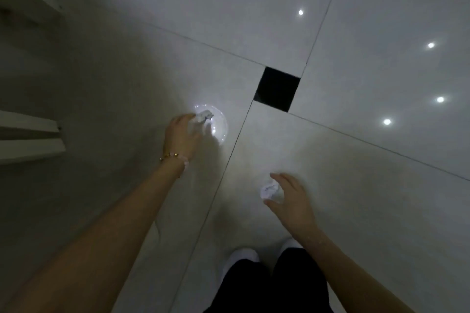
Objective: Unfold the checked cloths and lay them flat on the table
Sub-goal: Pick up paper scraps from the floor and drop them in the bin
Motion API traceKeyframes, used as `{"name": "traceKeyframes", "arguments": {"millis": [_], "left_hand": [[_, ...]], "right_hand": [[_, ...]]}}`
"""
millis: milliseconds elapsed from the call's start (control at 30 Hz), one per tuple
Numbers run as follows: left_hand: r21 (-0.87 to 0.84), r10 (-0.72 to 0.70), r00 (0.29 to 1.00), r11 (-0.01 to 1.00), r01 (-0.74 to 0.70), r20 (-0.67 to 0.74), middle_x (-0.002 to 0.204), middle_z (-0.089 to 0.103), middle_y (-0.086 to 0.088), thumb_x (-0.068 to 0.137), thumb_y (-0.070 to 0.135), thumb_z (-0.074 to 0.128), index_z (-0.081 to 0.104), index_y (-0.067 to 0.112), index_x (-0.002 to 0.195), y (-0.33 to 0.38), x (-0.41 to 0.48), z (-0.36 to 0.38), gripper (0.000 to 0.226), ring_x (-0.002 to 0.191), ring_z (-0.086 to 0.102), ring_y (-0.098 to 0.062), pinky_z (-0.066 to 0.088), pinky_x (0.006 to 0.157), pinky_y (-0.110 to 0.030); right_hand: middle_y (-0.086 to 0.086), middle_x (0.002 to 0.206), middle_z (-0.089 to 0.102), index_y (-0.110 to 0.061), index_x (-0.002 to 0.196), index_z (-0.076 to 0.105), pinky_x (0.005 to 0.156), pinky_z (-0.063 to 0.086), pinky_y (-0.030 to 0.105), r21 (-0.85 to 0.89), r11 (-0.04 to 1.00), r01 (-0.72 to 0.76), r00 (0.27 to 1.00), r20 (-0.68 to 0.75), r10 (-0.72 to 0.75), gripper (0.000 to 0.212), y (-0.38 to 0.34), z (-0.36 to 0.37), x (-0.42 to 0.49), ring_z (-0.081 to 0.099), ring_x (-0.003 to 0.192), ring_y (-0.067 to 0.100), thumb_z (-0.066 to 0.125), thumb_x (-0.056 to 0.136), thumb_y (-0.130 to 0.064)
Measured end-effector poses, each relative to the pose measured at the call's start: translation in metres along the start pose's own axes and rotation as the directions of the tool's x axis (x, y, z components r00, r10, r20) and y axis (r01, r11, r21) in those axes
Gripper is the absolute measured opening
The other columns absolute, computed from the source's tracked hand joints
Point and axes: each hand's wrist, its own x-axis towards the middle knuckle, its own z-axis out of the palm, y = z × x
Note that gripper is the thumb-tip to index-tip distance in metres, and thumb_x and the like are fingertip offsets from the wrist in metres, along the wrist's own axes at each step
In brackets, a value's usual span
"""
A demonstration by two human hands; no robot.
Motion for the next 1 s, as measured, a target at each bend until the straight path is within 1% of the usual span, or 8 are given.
{"name": "traceKeyframes", "arguments": {"millis": [133, 200, 333, 433, 567, 700, 867, 1000], "left_hand": [[0.102, 0.046, 0.996, 0.993, -0.053, 0.071, 0.142, 0.036, -0.017, 0.082, 0.023, 0.058, 0.052, 0.015, 0.133, -0.030, 0.049, 0.031, 0.053, 0.125, 0.044, -0.033, 0.037, 0.107, -0.034], [0.208, 0.016, 0.992, 0.977, -0.041, 0.122, 0.137, 0.041, -0.019, 0.087, 0.019, 0.057, 0.057, 0.013, 0.126, -0.038, 0.052, 0.043, 0.040, 0.120, 0.046, -0.035, 0.040, 0.098, -0.030], [0.241, -0.105, 0.977, 0.969, 0.059, 0.185, 0.115, 0.054, -0.022, 0.087, 0.015, 0.049, 0.064, 0.009, 0.094, -0.053, 0.017, 0.054, 0.018, 0.104, 0.054, -0.033, 0.033, 0.075, -0.022], [0.075, -0.235, 0.953, 0.972, 0.224, 0.190, 0.091, 0.064, -0.021, 0.079, 0.013, 0.058, 0.050, 0.020, 0.064, -0.066, -0.032, 0.050, 0.018, 0.088, 0.061, -0.028, 0.045, 0.068, -0.028], [-0.057, -0.277, 0.922, 0.951, 0.303, 0.271, 0.071, 0.054, -0.007, 0.084, 0.001, 0.061, 0.046, 0.022, 0.066, -0.042, -0.101, 0.019, 0.032, 0.070, 0.051, -0.020, 0.036, 0.056, -0.024], [-0.296, -0.330, 0.908, 0.868, 0.400, 0.260, 0.069, 0.055, 0.000, 0.072, 0.033, 0.070, 0.058, 0.024, 0.073, 0.023, -0.158, -0.045, 0.015, 0.063, 0.050, -0.017, 0.041, 0.062, -0.026], [-0.488, -0.378, 0.872, 0.723, 0.488, 0.313, 0.073, 0.055, -0.006, 0.087, -0.003, 0.059, 0.055, 0.015, 0.075, 0.131, -0.243, -0.159, 0.022, 0.059, 0.048, -0.016, 0.043, 0.038, -0.013], [-0.559, -0.360, 0.882, 0.683, 0.470, 0.303, 0.076, 0.055, -0.007, 0.089, -0.006, 0.054, 0.056, 0.013, 0.073, 0.191, -0.315, -0.251, 0.025, 0.061, 0.049, -0.015, 0.045, 0.039, -0.011]], "right_hand": [[0.012, 0.107, 0.061, -0.010, 0.102, 0.069, 0.082, 0.037, 0.023, -0.130, 0.983, 0.129, 0.990, -0.042, -0.135, 0.027, 0.040, 0.031, 0.033, 0.057, 0.097, 0.028, 0.066, 0.075, -0.016], [0.011, 0.085, 0.058, -0.005, 0.076, 0.069, 0.069, 0.040, 0.023, -0.121, 0.986, 0.117, 0.989, -0.074, -0.126, 0.010, 0.048, 0.037, 0.033, 0.057, 0.074, 0.024, 0.061, 0.072, -0.009], [-0.013, 0.061, 0.051, -0.023, 0.051, 0.059, 0.056, 0.039, 0.013, 0.021, 1.000, -0.006, 0.999, -0.051, 0.007, 0.031, 0.048, 0.024, 0.014, 0.051, 0.060, -0.004, 0.061, 0.074, -0.001], [-0.016, 0.062, 0.056, -0.034, 0.056, 0.055, 0.056, 0.036, 0.017, 0.179, 0.955, -0.236, 0.970, -0.015, 0.242, 0.034, 0.039, -0.002, -0.016, 0.053, 0.062, -0.001, 0.068, 0.079, -0.012], [0.004, 0.070, 0.062, -0.015, 0.074, 0.063, 0.065, 0.044, 0.028, 0.295, 0.880, -0.373, 0.924, 0.032, 0.381, 0.010, 0.016, -0.054, -0.067, 0.056, 0.071, 0.022, 0.066, 0.082, -0.010], [0.013, 0.076, 0.067, -0.011, 0.075, 0.066, 0.078, 0.054, 0.044, 0.361, 0.842, -0.401, 0.909, 0.037, 0.416, 0.008, -0.041, -0.124, -0.125, 0.061, 0.073, 0.027, 0.065, 0.082, -0.007], [0.009, 0.069, 0.067, -0.015, 0.069, 0.066, 0.079, 0.055, 0.045, 0.426, 0.839, -0.340, 0.921, -0.030, 0.388, 0.017, -0.144, -0.218, -0.209, 0.061, 0.068, 0.024, 0.064, 0.082, -0.004], [0.012, 0.070, 0.064, -0.012, 0.069, 0.067, 0.074, 0.052, 0.037, 0.489, 0.838, -0.243, 0.945, -0.075, 0.319, 0.016, -0.233, -0.276, -0.278, 0.059, 0.070, 0.023, 0.064, 0.082, -0.005]]}}
